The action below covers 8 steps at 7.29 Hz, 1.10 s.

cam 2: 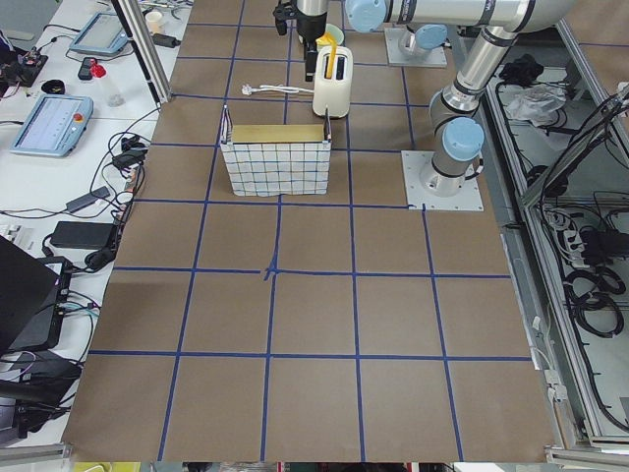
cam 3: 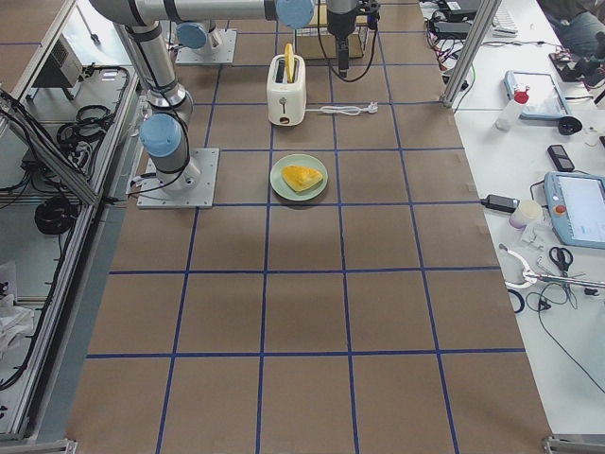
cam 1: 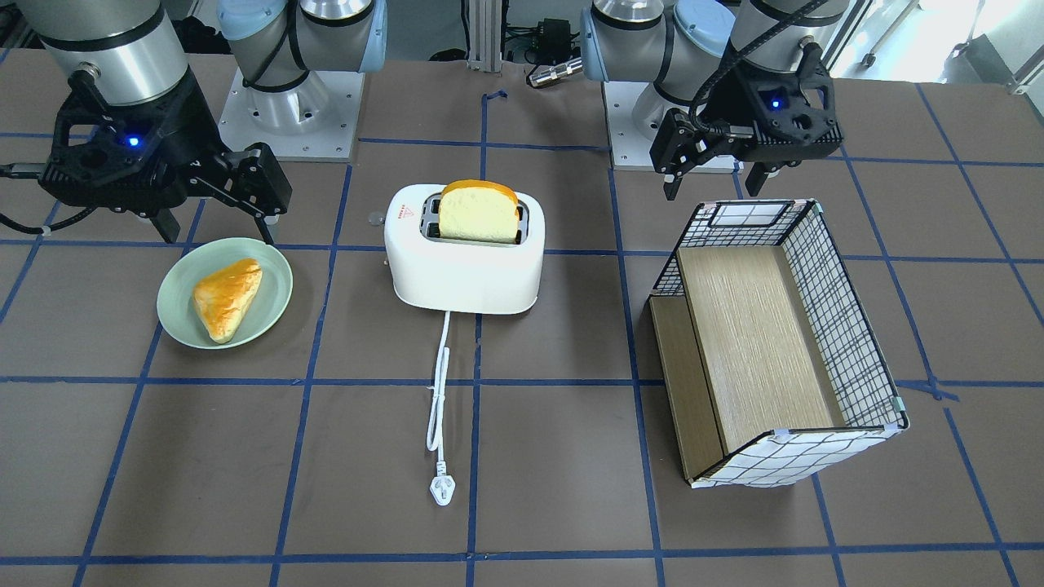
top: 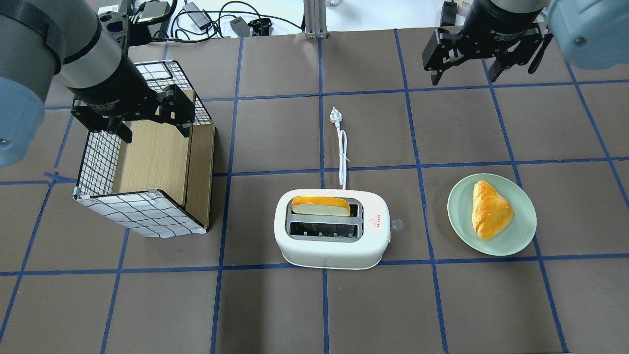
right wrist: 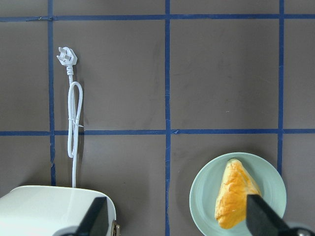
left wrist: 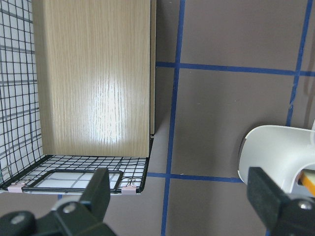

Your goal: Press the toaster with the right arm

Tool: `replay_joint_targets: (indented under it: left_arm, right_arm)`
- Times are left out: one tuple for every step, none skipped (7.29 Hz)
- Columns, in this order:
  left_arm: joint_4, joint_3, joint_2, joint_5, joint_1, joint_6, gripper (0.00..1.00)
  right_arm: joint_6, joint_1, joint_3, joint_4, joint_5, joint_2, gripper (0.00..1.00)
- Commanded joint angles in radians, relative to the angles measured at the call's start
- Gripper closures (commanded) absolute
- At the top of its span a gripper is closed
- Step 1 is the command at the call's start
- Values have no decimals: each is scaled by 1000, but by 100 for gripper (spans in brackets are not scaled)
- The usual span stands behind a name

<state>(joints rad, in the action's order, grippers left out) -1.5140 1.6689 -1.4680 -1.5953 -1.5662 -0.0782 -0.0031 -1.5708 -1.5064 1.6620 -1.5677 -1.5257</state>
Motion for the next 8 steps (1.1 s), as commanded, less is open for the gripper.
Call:
replay_joint_targets:
  left_arm:
    - [0,0,-2,0,0,0,0]
    - [0,0,0,0,0,0,0]
    - [0,0,-2,0,0,0,0]
    - [0,0,0,0,0,0,0]
    - [0,0,0,0,0,0,0]
    - [0,0,0,0,0,0,0]
    - [0,0,0,0,0,0,0]
    - [0,0,0,0,0,0,0]
  right_arm:
    - [0,0,-2,-4,-2,-1,0]
    - [0,0,-3,-10,0,-1,0]
    - [0,0,-5,-16,-2,-2,0]
    - [0,0,-6,-18,0,-2,0]
    - [3,0,-11,-19,0,-5,0]
    - [9,0,-15,-21,1,-8,0]
    - [14,0,-17,-25,0,-8,0]
    - [17,3,-17,-115,0,-10,0]
